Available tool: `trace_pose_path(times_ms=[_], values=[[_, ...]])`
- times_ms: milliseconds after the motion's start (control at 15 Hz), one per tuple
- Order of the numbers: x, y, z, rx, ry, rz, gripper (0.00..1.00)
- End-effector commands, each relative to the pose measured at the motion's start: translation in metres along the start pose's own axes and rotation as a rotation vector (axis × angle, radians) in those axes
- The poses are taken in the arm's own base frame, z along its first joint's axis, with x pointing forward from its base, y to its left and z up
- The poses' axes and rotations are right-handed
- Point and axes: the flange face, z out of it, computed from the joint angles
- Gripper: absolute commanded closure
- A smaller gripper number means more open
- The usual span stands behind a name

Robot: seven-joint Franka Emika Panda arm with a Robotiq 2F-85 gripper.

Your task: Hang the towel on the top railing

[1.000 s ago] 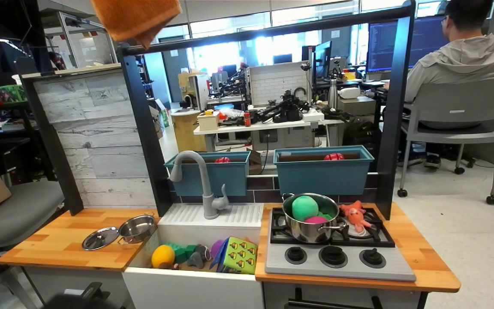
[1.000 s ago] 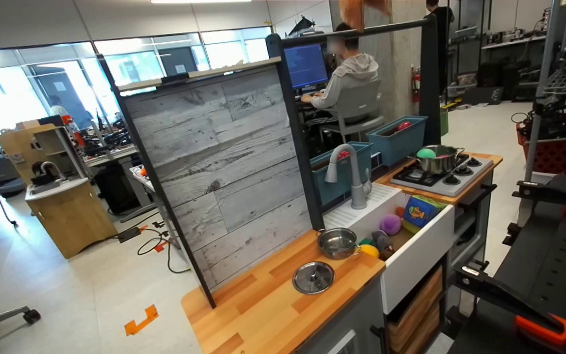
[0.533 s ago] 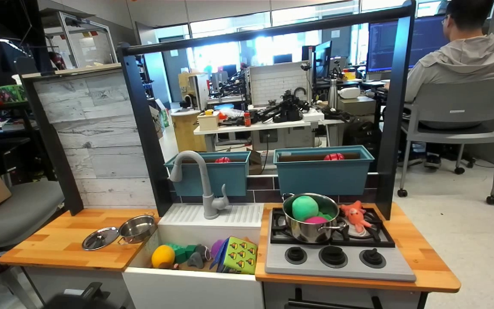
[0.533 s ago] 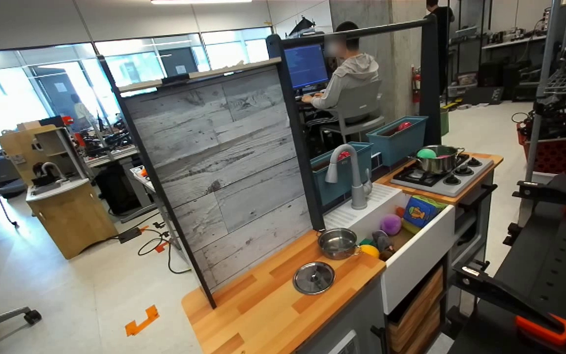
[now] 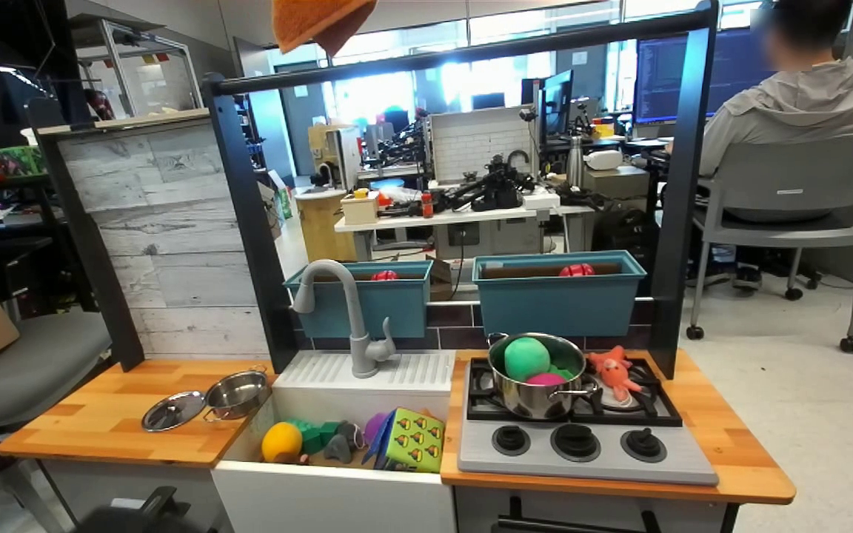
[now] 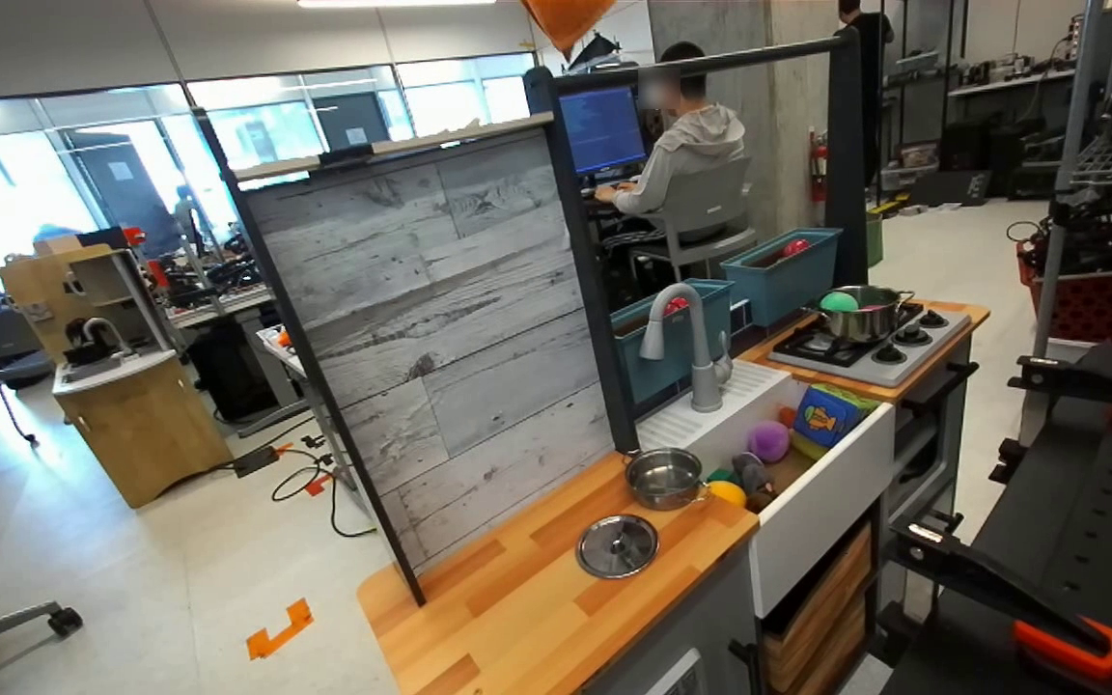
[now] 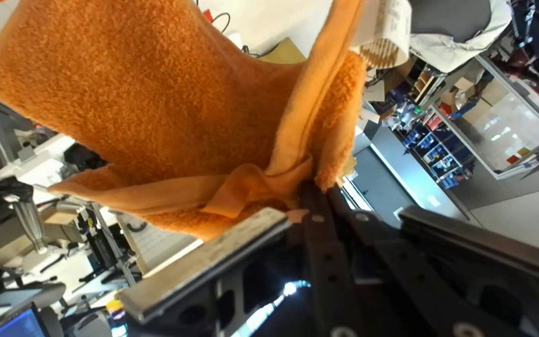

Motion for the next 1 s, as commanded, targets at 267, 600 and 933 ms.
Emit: trace_pose_path(times_ms=[267, 600, 933], values=[[-0.024, 0.080, 0.027, 0.013, -0.274, 0.113, 0.99], [-0.032, 0.114, -0.008, 0.048, -0.415, 0.125, 0.99], [-0.050, 0.163, -0.017, 0.019, -0.540, 0.175, 0.99]])
